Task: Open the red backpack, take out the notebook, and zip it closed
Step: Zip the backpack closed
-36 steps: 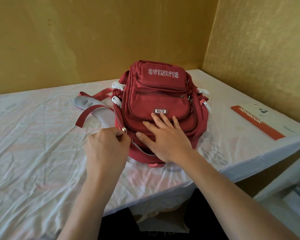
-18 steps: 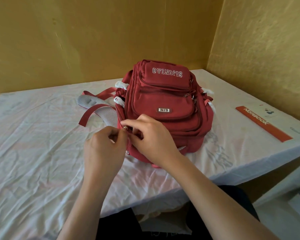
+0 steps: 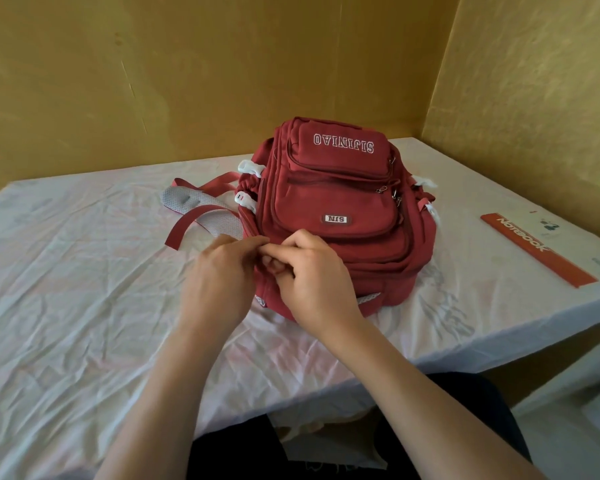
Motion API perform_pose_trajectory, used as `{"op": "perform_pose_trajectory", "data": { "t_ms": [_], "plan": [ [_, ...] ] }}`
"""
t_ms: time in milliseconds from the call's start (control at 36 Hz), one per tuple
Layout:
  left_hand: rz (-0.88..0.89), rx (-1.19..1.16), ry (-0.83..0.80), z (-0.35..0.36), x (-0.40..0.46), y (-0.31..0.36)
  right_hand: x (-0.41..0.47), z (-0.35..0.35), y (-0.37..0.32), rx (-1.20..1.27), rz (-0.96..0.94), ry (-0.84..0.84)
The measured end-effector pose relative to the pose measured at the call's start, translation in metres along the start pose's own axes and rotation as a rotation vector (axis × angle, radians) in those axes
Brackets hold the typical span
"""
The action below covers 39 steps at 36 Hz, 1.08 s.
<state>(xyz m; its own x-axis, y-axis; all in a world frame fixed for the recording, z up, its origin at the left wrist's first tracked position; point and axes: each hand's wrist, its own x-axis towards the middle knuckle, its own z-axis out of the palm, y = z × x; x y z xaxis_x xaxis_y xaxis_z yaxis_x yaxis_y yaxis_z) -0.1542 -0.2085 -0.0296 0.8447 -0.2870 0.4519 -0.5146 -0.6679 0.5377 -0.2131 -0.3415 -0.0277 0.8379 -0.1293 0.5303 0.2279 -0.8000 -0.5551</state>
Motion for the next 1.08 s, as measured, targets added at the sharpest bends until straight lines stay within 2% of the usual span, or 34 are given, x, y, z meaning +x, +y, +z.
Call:
{"op": "perform_pose_trajectory", "data": {
  "t_ms": [222, 389, 750, 1083],
  "plan": [
    [-0.150, 0.066, -0.011, 0.001, -0.002, 0.000, -0.008, -0.008, 0.006, -0.090, -0.082, 0.022],
    [-0.259, 0.050, -0.036, 0.004, -0.004, -0.005, -0.022, -0.024, 0.020, -0.159, -0.039, 0.074],
    [-0.291, 0.062, -0.027, 0.006, -0.003, -0.005, -0.054, -0.068, 0.062, -0.135, 0.024, 0.266],
    [-0.307, 0.082, -0.045, 0.005, 0.000, -0.006, -0.065, -0.077, 0.072, -0.132, 0.128, 0.364]
  ]
}}
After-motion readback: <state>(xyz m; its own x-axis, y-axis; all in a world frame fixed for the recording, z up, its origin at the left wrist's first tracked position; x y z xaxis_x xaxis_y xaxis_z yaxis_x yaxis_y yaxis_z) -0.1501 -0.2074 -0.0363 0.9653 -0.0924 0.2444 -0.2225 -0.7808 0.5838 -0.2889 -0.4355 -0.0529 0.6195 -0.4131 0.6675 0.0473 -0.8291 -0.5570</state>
